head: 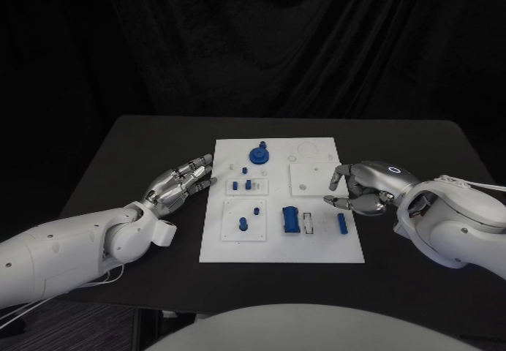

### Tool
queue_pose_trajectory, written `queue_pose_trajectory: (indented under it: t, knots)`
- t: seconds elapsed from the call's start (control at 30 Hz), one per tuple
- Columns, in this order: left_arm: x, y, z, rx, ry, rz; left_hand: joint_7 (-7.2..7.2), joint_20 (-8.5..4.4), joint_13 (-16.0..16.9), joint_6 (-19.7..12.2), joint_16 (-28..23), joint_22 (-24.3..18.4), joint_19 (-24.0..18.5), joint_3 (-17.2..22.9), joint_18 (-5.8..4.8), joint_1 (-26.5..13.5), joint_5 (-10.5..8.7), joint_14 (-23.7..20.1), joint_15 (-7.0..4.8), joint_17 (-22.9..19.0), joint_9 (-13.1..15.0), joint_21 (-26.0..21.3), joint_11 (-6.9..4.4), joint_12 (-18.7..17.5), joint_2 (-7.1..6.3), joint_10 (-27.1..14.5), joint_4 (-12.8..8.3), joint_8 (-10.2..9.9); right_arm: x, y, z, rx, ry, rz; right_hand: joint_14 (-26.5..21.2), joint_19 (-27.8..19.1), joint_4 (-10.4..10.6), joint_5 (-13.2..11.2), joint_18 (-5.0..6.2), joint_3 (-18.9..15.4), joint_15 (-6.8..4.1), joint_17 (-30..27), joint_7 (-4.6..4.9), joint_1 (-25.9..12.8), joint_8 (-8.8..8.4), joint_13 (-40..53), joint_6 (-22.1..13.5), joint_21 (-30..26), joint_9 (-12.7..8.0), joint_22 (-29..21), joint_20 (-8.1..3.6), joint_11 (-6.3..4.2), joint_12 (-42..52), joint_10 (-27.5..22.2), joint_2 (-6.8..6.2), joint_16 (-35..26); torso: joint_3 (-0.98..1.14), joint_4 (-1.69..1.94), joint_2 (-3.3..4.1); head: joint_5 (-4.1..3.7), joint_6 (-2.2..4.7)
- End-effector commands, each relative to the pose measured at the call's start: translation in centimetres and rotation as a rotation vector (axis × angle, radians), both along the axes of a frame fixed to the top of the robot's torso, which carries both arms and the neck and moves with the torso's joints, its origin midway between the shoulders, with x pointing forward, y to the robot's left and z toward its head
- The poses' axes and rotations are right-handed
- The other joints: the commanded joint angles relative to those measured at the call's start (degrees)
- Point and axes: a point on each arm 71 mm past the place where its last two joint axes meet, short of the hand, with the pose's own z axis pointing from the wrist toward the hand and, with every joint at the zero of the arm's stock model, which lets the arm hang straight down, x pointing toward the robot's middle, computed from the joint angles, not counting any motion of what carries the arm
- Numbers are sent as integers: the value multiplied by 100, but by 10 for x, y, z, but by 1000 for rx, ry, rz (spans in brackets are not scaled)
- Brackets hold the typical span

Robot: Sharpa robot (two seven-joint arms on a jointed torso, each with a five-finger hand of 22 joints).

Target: Assemble the parts on the task board

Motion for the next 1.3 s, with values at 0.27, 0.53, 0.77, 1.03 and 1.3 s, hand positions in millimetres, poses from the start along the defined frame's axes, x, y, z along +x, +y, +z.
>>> queue_pose_trajectory:
  t: [0.27, 0.53, 0.77, 1.03, 1.3]
  knots:
    - [-1, -1, 1, -18, -15, 7, 12, 34, 0, 50, 22, -4, -11, -4, 83, 26, 26, -6, 36, 7, 11, 6, -23, 31, 16, 15, -26, 32, 1, -23, -19, -208, 209, -116, 478, 261, 42, -254, -107, -111, -165, 876, -196, -598, 38, 1505, 648, 259, 359, 1182, -144, -207, 14, 604, 93, 117, -7, -6, 0, -137, -1]
    - [0, -1, 1, -18, -16, 8, 9, 34, 0, 49, 21, -9, -13, -2, 83, 28, 27, -7, 34, 6, 11, 5, -21, 30, 19, 16, -27, 32, 1, -24, -25, -220, 224, -125, 487, 278, 23, -229, -119, -96, -196, 924, -240, -677, -12, 1505, 794, 324, 467, 1198, -174, -245, 14, 604, 127, 139, 6, -7, 13, -210, -1]
    - [0, -1, 1, -19, -16, 7, 3, 34, -1, 53, 21, -11, -13, 1, 84, 30, 29, -7, 30, 6, 11, 5, -15, 31, 21, 17, -29, 33, 0, -24, -32, -225, 238, -128, 488, 280, -9, -234, -121, -74, -207, 935, -252, -619, -46, 1505, 822, 338, 509, 1200, -185, -256, 14, 604, 98, 144, 5, -4, 8, -214, -1]
    - [0, -1, 1, -19, -16, 6, 0, 34, -1, 51, 19, -13, -14, 2, 84, 32, 30, -9, 28, 5, 11, 5, -12, 28, 22, 16, -31, 33, -4, -22, -41, -212, 246, -128, 485, 273, -21, -232, -119, -38, -208, 921, -243, -563, -145, 1505, 807, 330, 529, 1195, -191, -253, 14, 604, 97, 140, -1, 1, 6, -221, -1]
    - [1, -1, 1, -19, -15, 5, 1, 33, -2, 52, 18, -12, -13, 4, 84, 34, 31, -10, 27, 5, 11, 6, -11, 25, 24, 15, -32, 33, -7, -20, -51, -200, 256, -124, 479, 257, -40, -147, -115, 53, -179, 900, -198, -442, -472, 1505, 839, 317, 541, 1187, -174, -215, 14, 604, 88, 134, 3, 7, 7, -226, -1]
